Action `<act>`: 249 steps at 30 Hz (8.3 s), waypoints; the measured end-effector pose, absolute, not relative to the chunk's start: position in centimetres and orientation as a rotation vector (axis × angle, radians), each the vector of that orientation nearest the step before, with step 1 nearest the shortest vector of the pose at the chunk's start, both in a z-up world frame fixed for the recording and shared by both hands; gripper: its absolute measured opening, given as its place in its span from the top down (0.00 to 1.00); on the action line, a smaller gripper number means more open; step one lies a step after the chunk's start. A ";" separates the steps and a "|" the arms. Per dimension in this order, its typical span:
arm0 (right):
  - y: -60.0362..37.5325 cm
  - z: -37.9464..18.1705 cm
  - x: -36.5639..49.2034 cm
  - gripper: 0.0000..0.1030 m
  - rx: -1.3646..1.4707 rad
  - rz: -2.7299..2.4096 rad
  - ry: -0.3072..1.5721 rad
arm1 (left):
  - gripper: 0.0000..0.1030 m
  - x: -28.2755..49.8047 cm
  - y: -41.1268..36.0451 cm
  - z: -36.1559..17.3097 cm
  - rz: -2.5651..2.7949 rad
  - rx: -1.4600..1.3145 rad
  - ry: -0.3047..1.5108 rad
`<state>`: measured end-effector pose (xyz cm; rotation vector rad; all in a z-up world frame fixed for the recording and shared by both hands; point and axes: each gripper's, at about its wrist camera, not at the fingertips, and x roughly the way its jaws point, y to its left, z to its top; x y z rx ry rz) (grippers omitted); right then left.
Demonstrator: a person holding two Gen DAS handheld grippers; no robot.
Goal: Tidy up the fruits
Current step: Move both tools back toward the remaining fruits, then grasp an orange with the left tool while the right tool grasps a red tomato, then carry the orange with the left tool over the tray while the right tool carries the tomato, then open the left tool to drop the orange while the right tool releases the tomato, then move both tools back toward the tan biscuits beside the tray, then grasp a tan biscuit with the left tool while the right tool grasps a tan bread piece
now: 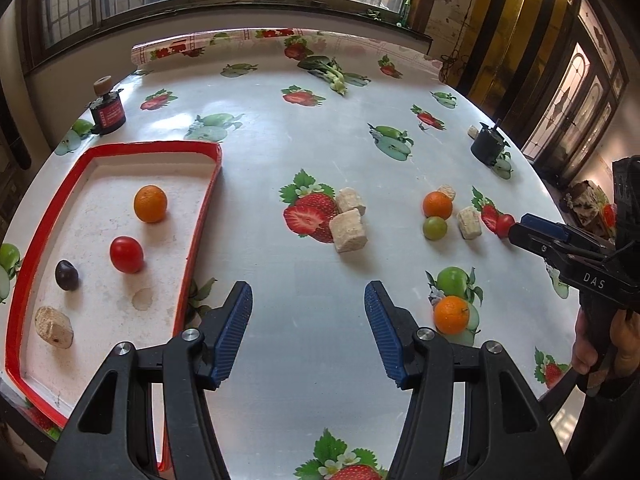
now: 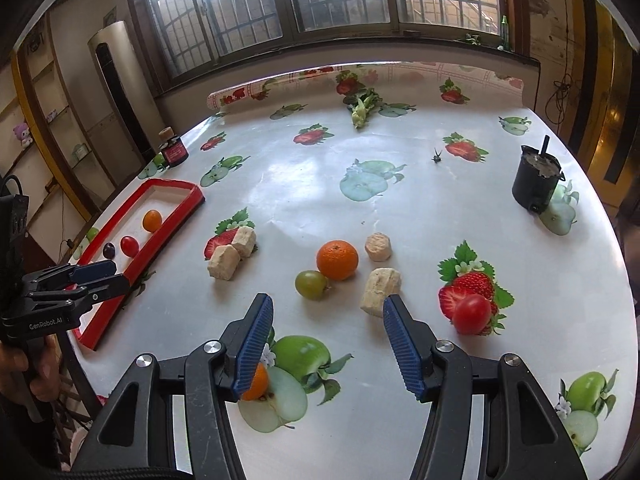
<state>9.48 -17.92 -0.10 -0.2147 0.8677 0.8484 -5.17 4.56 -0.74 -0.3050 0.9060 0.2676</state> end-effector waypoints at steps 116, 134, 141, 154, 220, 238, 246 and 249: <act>6.7 -1.3 -4.3 0.70 -0.477 1.361 0.839 | 0.69 -20.2 19.5 -3.6 0.670 -0.498 0.848; 10.6 -5.3 -6.5 0.70 -0.571 1.380 0.912 | 0.69 -20.1 20.7 -5.5 0.656 -0.534 0.881; 11.0 -6.0 -6.5 0.69 -0.583 1.369 0.925 | 0.68 -20.1 20.9 -5.7 0.682 -0.547 0.884; 8.6 -3.6 -5.4 0.56 -0.511 1.345 0.886 | 0.49 -20.4 20.4 -4.1 0.710 -0.528 0.851; -16.8 -4.5 12.4 0.39 -0.233 0.769 0.913 | 0.49 -0.1 4.5 -3.1 0.256 -0.321 0.951; -15.9 -6.1 14.8 0.71 -0.227 0.729 0.943 | 0.72 4.2 4.7 -6.1 0.220 -0.311 0.985; -16.1 -3.7 12.8 0.72 -0.218 0.772 0.894 | 0.72 1.7 5.1 -4.4 0.236 -0.319 0.938; -15.6 -2.7 11.8 0.72 -0.222 0.797 0.873 | 0.72 0.5 5.4 -3.6 0.252 -0.320 0.915</act>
